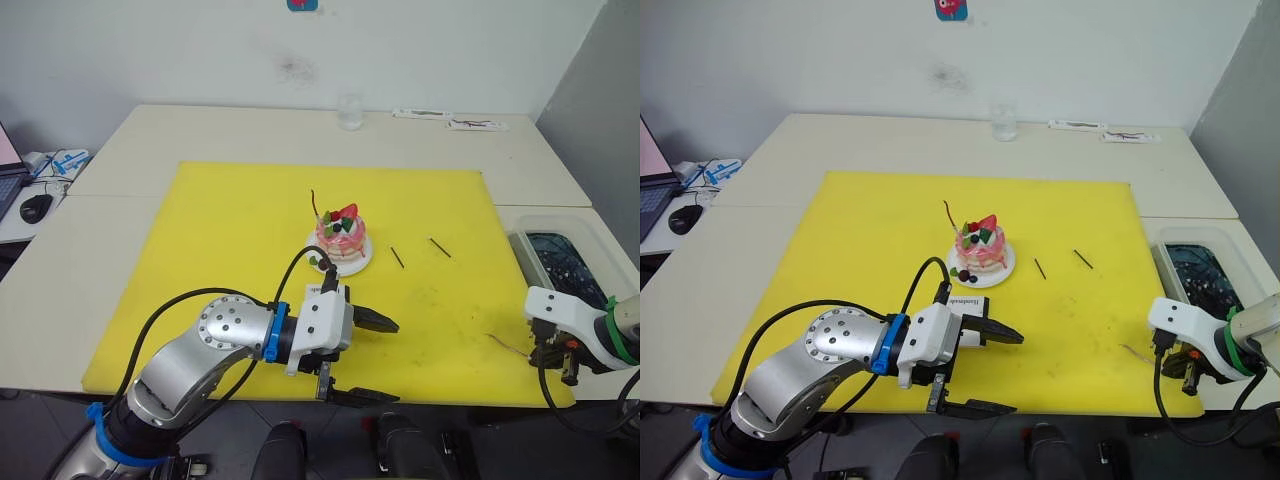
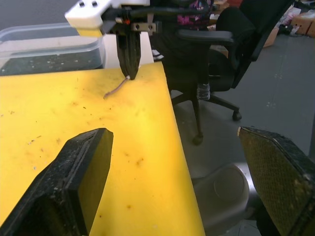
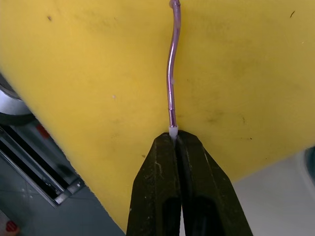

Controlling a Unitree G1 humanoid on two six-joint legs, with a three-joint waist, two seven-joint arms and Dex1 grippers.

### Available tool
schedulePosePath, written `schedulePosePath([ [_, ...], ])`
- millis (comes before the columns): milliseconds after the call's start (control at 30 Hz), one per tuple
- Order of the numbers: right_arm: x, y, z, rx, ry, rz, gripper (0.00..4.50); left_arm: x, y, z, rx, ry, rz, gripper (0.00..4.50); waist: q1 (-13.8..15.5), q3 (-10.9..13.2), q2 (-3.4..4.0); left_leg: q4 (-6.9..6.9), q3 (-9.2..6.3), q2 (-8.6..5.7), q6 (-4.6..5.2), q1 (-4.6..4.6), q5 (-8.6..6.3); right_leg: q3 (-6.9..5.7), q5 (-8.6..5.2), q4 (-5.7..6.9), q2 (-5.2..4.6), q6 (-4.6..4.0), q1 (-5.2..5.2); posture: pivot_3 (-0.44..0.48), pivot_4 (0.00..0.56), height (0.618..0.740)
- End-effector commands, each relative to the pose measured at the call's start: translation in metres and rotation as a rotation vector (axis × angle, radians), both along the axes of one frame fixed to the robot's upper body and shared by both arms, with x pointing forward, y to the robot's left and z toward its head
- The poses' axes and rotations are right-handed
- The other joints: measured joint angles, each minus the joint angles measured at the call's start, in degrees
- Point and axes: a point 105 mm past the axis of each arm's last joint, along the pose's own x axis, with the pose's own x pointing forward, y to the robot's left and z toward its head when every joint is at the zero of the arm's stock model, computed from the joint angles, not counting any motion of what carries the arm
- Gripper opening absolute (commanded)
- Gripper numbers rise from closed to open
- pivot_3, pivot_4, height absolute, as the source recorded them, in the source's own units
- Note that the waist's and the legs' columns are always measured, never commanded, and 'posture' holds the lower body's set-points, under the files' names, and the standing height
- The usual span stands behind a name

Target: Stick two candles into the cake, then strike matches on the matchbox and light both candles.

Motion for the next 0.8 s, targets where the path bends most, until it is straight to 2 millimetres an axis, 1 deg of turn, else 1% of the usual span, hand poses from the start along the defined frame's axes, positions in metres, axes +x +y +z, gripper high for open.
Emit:
schedulePosePath([
  [33,0.01,0.012,0.03,0.094,-0.092,0.012,0.04,0.006,0.008,0.006,-0.013,-0.044,0.036,4.5,-0.06,0.01,0.03,0.0,0.0,0.0,0.0,0.0,0.0,0.0,0.0,0.01,0.0,0.0,-0.01,0.0,0.15,0.74],
  [167,0.023,0.028,0.053,0.219,-0.213,0.02,0.04,0.014,0.018,0.008,-0.031,-0.036,0.117,4.5,-0.04,0.0,0.03,0.01,-0.01,0.0,0.01,0.01,0.0,0.0,0.01,0.01,0.01,0.01,0.0,0.0,0.15,0.74],
  [233,0.032,0.045,0.067,0.34,-0.304,0.036,0.04,0.018,0.025,0.01,-0.05,-0.024,0.175,4.5,-0.14,0.01,0.0,0.02,-0.01,0.0,0.01,0.01,0.0,0.0,0.01,0.0,0.0,0.02,0.02,0.0,0.15,0.74],
  [333,0.053,0.084,0.089,0.568,-0.508,0.074,0.04,0.023,0.04,0.013,-0.074,-0.003,0.264,4.5,-0.52,0.02,-0.01,0.01,-0.02,0.03,0.01,0.03,0.0,0.01,0.06,0.01,0.05,0.08,0.01,0.0,0.15,0.74],
  [367,0.06,0.099,0.096,0.644,-0.589,0.084,0.04,0.027,0.045,0.016,-0.091,0.002,0.31,4.5,-0.56,0.02,0.0,0.0,-0.03,0.04,0.01,0.02,0.0,0.0,0.09,0.04,0.07,0.1,0.01,0.0,0.15,0.74],
  [467,0.083,0.132,0.109,0.806,-0.8,0.068,0.04,0.049,0.061,0.03,-0.173,-0.01,0.457,4.5,-0.55,0.02,0.01,0.0,-0.14,0.04,0.02,-0.01,0.01,-0.03,0.12,0.1,0.1,0.15,0.0,0.0,0.15,0.74],
  [533,0.093,0.15,0.112,0.897,-0.907,0.073,0.04,0.063,0.07,0.041,-0.251,-0.042,0.561,4.5,-0.44,0.02,0.01,0.02,-0.15,0.04,0.02,-0.02,0.02,-0.03,0.15,0.1,0.1,0.19,0.0,0.0,0.15,0.74],
  [633,0.101,0.174,0.117,1.048,-1.02,0.074,0.04,0.075,0.082,0.047,-0.282,-0.078,0.645,4.5,-0.34,0.02,0.01,0.02,-0.16,0.01,0.02,-0.06,0.02,-0.03,0.24,0.05,0.09,0.32,0.01,0.0,0.15,0.74],
  [733,0.111,0.19,0.113,1.117,-1.071,0.037,0.04,0.083,0.089,0.052,-0.318,-0.07,0.701,4.5,-0.26,0.02,0.02,-0.02,-0.14,0.01,0.01,-0.09,0.01,-0.01,0.25,0.05,0.07,0.31,-0.02,0.0,0.15,0.74],
  [800,0.116,0.198,0.107,1.137,-1.095,0.029,0.04,0.083,0.09,0.054,-0.325,-0.063,0.703,4.5,-0.21,0.02,0.01,-0.05,-0.15,0.01,0.01,-0.1,0.01,-0.03,0.25,0.06,0.07,0.29,-0.05,0.0,0.15,0.74],
])
